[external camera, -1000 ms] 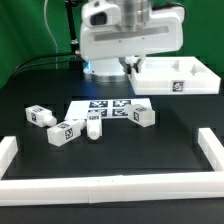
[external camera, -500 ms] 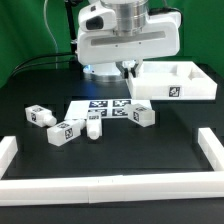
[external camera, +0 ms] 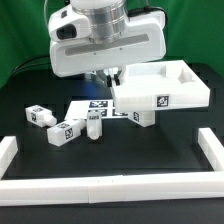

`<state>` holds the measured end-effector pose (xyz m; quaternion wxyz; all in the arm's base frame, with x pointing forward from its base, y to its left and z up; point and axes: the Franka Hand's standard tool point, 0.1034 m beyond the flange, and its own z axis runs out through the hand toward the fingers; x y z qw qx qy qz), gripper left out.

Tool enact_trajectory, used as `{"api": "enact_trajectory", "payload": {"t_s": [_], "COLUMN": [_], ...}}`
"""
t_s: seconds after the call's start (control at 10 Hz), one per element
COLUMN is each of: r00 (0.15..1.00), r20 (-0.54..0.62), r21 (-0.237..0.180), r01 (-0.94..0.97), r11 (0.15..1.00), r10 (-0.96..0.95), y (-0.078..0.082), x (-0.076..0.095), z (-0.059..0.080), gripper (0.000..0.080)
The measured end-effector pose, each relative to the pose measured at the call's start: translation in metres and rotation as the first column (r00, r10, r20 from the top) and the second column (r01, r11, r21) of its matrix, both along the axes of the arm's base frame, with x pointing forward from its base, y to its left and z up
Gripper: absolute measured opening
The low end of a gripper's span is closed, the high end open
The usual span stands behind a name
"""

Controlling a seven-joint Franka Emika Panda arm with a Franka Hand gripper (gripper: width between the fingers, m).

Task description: Assemble one leg

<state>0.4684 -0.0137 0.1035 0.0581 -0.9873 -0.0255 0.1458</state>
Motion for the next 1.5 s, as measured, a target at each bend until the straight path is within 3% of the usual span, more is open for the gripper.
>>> {"api": "enact_trajectory", "payload": {"t_s": [0.4,0.5,0.7,0.8,1.3,1.5], "r00": [1.000,1.000,0.999,0.998,0.999,0.998], "r20": [-0.009,-0.011,0.027,0.040,0.028,-0.001], "r21": [-0.003,-0.010,-0.015,-0.014,-0.021,-0.050], "r01": [-0.003,-0.006,-0.040,-0.050,-0.020,0.068], "r11": [1.000,1.000,0.999,0.999,1.000,0.996], "r10": [0.003,0.006,0.040,0.051,0.021,-0.068], "y": [-0.001,-0.002,-0.004,-0.009,-0.009,-0.018], "x": [0.003,0.021,0.075,0.089,0.084,0.088], "z": [-0.008,-0.021,-0.035,-0.041,-0.047,-0.062], "gripper": [0.0054,0.0054,0.0054,0.0054,0.0054,0.0054]}}
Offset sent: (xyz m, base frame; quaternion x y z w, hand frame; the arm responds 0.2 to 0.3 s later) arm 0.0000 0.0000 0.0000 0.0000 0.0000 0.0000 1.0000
